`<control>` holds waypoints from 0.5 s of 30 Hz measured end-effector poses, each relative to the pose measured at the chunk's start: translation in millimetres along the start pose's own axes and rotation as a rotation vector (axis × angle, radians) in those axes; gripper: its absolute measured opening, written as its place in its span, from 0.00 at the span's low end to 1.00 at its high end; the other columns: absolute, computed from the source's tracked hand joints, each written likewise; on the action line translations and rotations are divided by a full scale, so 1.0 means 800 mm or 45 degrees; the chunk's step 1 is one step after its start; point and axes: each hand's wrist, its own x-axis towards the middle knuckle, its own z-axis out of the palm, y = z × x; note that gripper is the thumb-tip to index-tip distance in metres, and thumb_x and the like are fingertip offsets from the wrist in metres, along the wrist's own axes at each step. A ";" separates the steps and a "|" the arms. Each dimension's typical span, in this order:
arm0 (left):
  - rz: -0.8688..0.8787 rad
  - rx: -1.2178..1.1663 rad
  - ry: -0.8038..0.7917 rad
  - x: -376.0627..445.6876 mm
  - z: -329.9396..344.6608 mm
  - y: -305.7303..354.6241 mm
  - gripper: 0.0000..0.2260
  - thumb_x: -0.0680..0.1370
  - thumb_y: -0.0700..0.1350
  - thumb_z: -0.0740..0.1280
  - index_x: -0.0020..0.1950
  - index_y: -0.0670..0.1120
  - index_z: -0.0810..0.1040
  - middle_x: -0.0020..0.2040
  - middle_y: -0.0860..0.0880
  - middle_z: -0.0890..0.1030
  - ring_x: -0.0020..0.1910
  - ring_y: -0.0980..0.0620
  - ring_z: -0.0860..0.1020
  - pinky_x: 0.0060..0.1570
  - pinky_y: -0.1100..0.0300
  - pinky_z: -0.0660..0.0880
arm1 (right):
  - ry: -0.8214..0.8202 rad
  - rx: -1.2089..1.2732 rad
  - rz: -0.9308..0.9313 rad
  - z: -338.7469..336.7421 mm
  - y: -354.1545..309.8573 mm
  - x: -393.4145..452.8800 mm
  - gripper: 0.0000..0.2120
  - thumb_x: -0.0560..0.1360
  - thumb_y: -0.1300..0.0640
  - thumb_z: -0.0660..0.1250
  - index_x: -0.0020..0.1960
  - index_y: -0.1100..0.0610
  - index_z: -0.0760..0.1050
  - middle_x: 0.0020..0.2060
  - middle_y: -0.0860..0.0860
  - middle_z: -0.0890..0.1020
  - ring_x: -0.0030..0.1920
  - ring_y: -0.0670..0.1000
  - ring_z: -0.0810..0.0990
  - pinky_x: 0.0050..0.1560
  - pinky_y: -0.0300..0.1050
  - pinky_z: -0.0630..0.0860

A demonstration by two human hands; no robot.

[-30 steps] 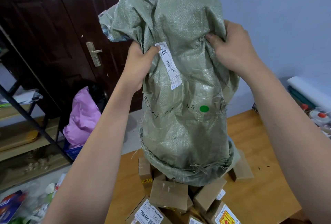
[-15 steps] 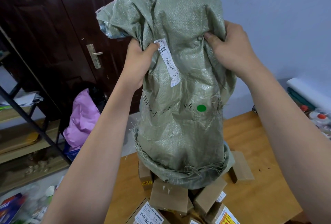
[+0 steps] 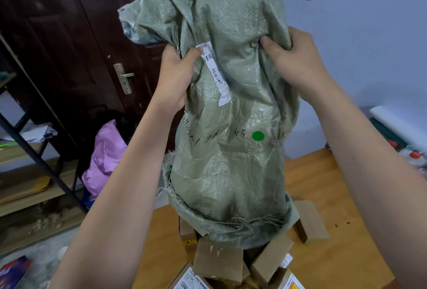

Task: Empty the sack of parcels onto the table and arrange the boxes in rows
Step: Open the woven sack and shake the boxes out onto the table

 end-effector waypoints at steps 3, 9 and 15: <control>-0.074 -0.178 -0.002 -0.001 0.011 0.001 0.12 0.77 0.38 0.67 0.60 0.42 0.77 0.55 0.44 0.84 0.55 0.47 0.83 0.60 0.45 0.78 | -0.202 0.066 0.042 0.010 -0.002 -0.009 0.16 0.77 0.42 0.65 0.60 0.47 0.70 0.50 0.36 0.79 0.50 0.33 0.78 0.55 0.35 0.75; -0.138 -0.297 -0.101 -0.018 0.059 -0.007 0.14 0.79 0.35 0.62 0.64 0.37 0.74 0.56 0.37 0.82 0.55 0.41 0.82 0.54 0.46 0.80 | -0.552 0.062 0.007 0.048 0.016 -0.027 0.54 0.63 0.49 0.82 0.76 0.56 0.50 0.63 0.40 0.70 0.58 0.28 0.71 0.54 0.21 0.68; -0.193 -0.380 -0.469 -0.029 0.070 -0.012 0.16 0.80 0.39 0.65 0.67 0.36 0.71 0.63 0.38 0.80 0.63 0.43 0.78 0.67 0.45 0.72 | -0.256 0.033 0.071 0.039 0.041 -0.017 0.44 0.59 0.54 0.77 0.72 0.53 0.63 0.60 0.46 0.79 0.59 0.44 0.79 0.62 0.46 0.77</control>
